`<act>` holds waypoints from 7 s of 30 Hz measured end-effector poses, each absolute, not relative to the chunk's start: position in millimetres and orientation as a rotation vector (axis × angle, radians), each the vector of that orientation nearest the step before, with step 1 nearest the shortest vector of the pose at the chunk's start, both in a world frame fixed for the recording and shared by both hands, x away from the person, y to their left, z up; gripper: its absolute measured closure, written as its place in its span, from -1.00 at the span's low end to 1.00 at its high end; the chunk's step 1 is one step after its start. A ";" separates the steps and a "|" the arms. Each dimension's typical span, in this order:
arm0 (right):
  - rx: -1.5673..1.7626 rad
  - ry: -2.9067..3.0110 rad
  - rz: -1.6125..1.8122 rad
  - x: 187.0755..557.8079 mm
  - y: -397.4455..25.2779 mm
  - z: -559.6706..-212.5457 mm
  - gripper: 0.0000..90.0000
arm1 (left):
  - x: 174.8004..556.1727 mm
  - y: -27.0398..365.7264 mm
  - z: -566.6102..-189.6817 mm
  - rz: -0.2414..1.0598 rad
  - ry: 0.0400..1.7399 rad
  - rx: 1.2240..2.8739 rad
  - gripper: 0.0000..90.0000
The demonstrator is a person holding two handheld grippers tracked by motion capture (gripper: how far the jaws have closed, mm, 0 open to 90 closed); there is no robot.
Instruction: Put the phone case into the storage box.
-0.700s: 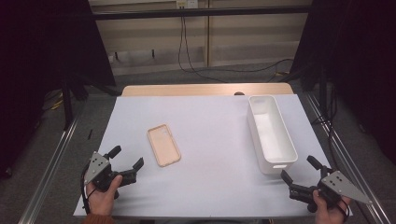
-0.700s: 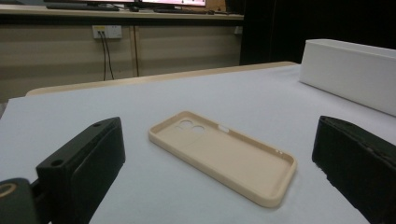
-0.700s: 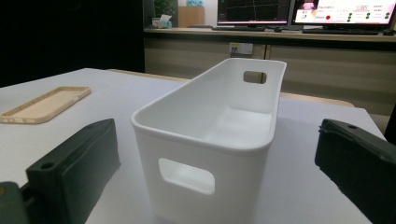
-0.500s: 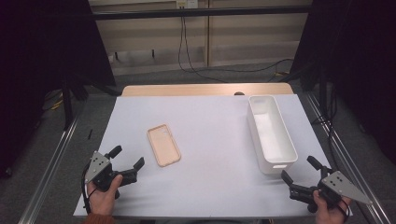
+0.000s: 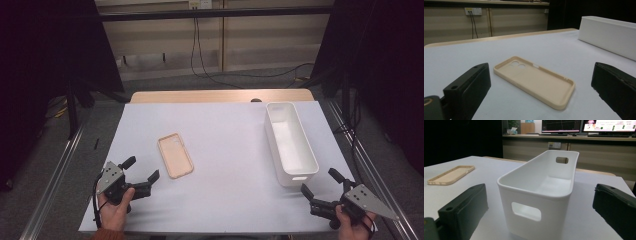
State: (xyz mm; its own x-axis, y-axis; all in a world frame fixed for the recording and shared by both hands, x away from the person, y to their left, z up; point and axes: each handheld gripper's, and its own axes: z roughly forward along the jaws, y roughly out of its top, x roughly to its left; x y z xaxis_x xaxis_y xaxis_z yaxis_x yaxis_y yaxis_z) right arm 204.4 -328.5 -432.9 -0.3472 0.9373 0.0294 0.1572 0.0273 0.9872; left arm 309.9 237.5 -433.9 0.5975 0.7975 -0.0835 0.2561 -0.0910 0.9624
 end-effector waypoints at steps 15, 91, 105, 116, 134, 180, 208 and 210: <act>1.135 1.601 1.381 203.8 -327.7 -432.9 -1.00 | 314.5 223.7 -429.9 0.489 0.846 1.645 -0.92; 1.138 1.613 1.385 203.0 -327.3 -434.0 -1.00 | 404.3 137.5 -405.2 0.394 0.700 1.673 -0.27; 1.138 1.614 1.383 202.8 -326.8 -434.0 -1.00 | 412.1 145.2 -409.8 0.356 0.713 1.742 0.44; 1.138 1.616 1.382 203.0 -326.6 -434.0 -1.00 | 415.2 141.2 -406.4 0.261 0.700 1.800 1.00; 1.137 1.617 1.384 203.0 -326.7 -434.1 -1.00 | 431.2 123.1 -401.9 0.138 0.751 2.040 1.00; 1.135 1.631 1.387 202.3 -326.5 -434.8 -1.00 | 432.4 102.4 -441.3 -0.047 0.807 2.445 1.00; 1.140 1.628 1.384 202.2 -326.7 -435.0 -1.00 | 419.3 117.3 -442.7 -0.032 0.818 2.420 1.00; 1.142 1.626 1.383 202.2 -326.7 -434.9 -1.00 | 417.9 118.6 -442.5 -0.034 0.825 2.420 1.00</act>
State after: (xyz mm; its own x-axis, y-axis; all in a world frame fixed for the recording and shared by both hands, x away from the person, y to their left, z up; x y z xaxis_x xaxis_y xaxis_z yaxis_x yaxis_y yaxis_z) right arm 202.2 -326.7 -434.9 -0.3619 0.9318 0.0291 0.1780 0.0385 0.9833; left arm 417.9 118.6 -442.5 0.8089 0.5523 -0.2013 0.5672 -0.6432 0.5143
